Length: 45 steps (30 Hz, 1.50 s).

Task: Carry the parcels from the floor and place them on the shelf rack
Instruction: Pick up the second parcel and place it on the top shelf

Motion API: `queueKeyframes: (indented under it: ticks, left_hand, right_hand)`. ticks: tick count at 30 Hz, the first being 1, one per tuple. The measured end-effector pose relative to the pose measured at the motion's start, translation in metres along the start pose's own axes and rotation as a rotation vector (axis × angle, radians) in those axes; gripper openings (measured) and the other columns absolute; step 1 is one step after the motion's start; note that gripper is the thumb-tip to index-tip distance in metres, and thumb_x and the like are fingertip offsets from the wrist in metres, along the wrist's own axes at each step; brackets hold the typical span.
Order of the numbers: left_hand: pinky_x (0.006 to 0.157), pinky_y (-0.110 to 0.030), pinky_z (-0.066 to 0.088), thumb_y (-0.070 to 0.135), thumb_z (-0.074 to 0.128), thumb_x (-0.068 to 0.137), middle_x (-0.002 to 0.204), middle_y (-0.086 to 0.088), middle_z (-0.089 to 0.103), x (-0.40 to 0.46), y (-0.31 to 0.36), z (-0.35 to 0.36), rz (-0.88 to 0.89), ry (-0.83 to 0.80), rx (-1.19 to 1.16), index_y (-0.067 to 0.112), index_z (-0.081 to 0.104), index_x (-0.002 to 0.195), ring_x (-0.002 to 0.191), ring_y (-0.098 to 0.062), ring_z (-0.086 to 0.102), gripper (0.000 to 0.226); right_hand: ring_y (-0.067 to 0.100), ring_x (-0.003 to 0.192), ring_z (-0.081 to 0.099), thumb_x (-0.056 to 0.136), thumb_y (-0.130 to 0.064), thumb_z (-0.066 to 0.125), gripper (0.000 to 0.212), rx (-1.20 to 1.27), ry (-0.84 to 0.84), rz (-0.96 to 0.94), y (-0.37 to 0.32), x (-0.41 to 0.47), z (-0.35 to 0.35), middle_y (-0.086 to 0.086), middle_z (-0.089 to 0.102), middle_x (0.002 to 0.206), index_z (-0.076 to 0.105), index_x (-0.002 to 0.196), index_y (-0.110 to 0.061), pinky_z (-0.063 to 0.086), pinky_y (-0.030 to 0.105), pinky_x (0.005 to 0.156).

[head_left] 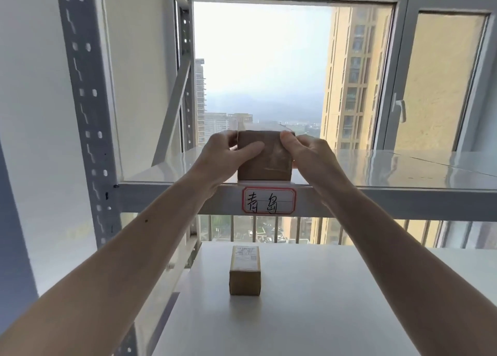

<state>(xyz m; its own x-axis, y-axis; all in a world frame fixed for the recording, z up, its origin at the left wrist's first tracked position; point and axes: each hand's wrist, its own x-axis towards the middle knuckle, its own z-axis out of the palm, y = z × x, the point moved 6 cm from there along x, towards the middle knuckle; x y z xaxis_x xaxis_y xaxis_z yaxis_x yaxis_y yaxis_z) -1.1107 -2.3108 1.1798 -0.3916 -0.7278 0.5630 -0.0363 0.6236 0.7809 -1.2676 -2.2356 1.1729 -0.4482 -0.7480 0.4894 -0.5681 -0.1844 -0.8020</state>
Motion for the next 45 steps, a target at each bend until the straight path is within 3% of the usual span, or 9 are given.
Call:
queueKeyframes:
  ticks: [5, 10, 15, 19, 24, 28, 34, 41, 45]
  left_hand:
    - [0.088, -0.023, 0.058, 0.023, 0.074, 0.087, 0.105, -0.002, 0.074, 0.005, -0.003, -0.001, -0.041, -0.049, 0.017, 0.011, 0.069, 0.112, 0.095, -0.014, 0.071, 0.028]
    - [0.100, -0.034, 0.054, 0.022, 0.078, 0.083, 0.114, -0.006, 0.075, 0.009, -0.010, -0.004, -0.059, -0.131, 0.063, 0.009, 0.069, 0.120, 0.107, -0.020, 0.071, 0.040]
    - [0.102, -0.044, 0.052, 0.050, 0.090, 0.038, 0.114, -0.006, 0.075, 0.016, -0.021, -0.012, -0.105, -0.154, 0.167, 0.011, 0.056, 0.137, 0.107, -0.023, 0.071, 0.111]
    - [0.101, -0.047, 0.053, 0.048, 0.084, 0.035, 0.105, -0.008, 0.077, 0.021, -0.013, -0.011, -0.090, -0.171, 0.237, 0.012, 0.072, 0.114, 0.102, -0.026, 0.072, 0.088]
    - [0.098, -0.050, 0.054, 0.036, 0.085, 0.050, 0.104, -0.011, 0.076, 0.034, -0.015, -0.006, -0.130, -0.197, 0.320, 0.009, 0.072, 0.112, 0.101, -0.028, 0.072, 0.069]
    - [0.098, -0.051, 0.055, 0.033, 0.089, 0.058, 0.105, -0.014, 0.074, 0.050, -0.022, -0.006, -0.154, -0.192, 0.374, 0.009, 0.070, 0.113, 0.101, -0.031, 0.070, 0.063]
    - [0.094, -0.045, 0.058, 0.016, 0.087, 0.073, 0.109, -0.017, 0.072, 0.076, -0.033, -0.003, -0.191, -0.214, 0.391, 0.004, 0.064, 0.117, 0.102, -0.030, 0.071, 0.051]
    - [0.090, -0.040, 0.060, 0.010, 0.084, 0.075, 0.116, -0.014, 0.068, 0.104, -0.045, 0.005, -0.230, -0.230, 0.422, 0.003, 0.062, 0.120, 0.106, -0.028, 0.069, 0.050]
    - [0.091, -0.039, 0.060, 0.011, 0.083, 0.077, 0.119, -0.014, 0.067, 0.116, -0.051, 0.007, -0.253, -0.220, 0.437, 0.003, 0.061, 0.122, 0.106, -0.027, 0.069, 0.051]
  right_hand:
    - [0.025, 0.112, 0.066, 0.062, -0.080, 0.040, 0.086, -0.118, -0.002, -0.012, 0.001, 0.000, 0.004, -0.001, 0.074, 0.114, 0.068, 0.122, -0.024, 0.045, 0.053, 0.105]
    - [0.026, 0.110, 0.065, 0.079, -0.072, 0.047, 0.070, -0.194, -0.083, -0.023, -0.001, -0.001, 0.003, 0.001, 0.071, 0.118, 0.061, 0.128, -0.023, 0.051, 0.051, 0.100]
    - [0.025, 0.104, 0.064, 0.088, -0.045, 0.066, 0.077, -0.291, -0.175, -0.090, -0.005, 0.001, 0.001, 0.004, 0.067, 0.109, 0.029, 0.152, -0.023, 0.052, 0.044, 0.094]
    - [0.008, 0.079, 0.056, 0.090, -0.038, 0.068, 0.075, -0.377, -0.190, -0.129, -0.009, 0.005, -0.003, -0.008, 0.059, 0.086, 0.028, 0.152, -0.024, 0.043, 0.026, 0.065]
    - [0.004, 0.076, 0.052, 0.089, -0.037, 0.069, 0.073, -0.397, -0.201, -0.114, -0.007, 0.018, -0.001, -0.007, 0.056, 0.084, 0.030, 0.149, -0.021, 0.038, 0.023, 0.059]
    - [0.010, 0.077, 0.055, 0.087, -0.033, 0.072, 0.069, -0.372, -0.217, -0.099, -0.005, 0.032, 0.006, -0.002, 0.058, 0.086, 0.034, 0.142, -0.017, 0.045, 0.028, 0.064]
    - [0.026, 0.090, 0.062, 0.080, -0.031, 0.076, 0.063, -0.432, -0.277, -0.052, 0.000, 0.062, 0.021, 0.012, 0.059, 0.100, 0.037, 0.127, -0.012, 0.057, 0.048, 0.080]
    - [0.020, 0.084, 0.062, 0.082, -0.019, 0.076, 0.085, -0.478, -0.292, 0.000, 0.008, 0.096, 0.035, 0.008, 0.055, 0.097, 0.023, 0.148, -0.008, 0.058, 0.037, 0.076]
    - [0.016, 0.076, 0.058, 0.085, -0.016, 0.075, 0.076, -0.510, -0.275, 0.023, 0.011, 0.109, 0.040, 0.005, 0.050, 0.092, 0.026, 0.142, -0.005, 0.053, 0.029, 0.066]
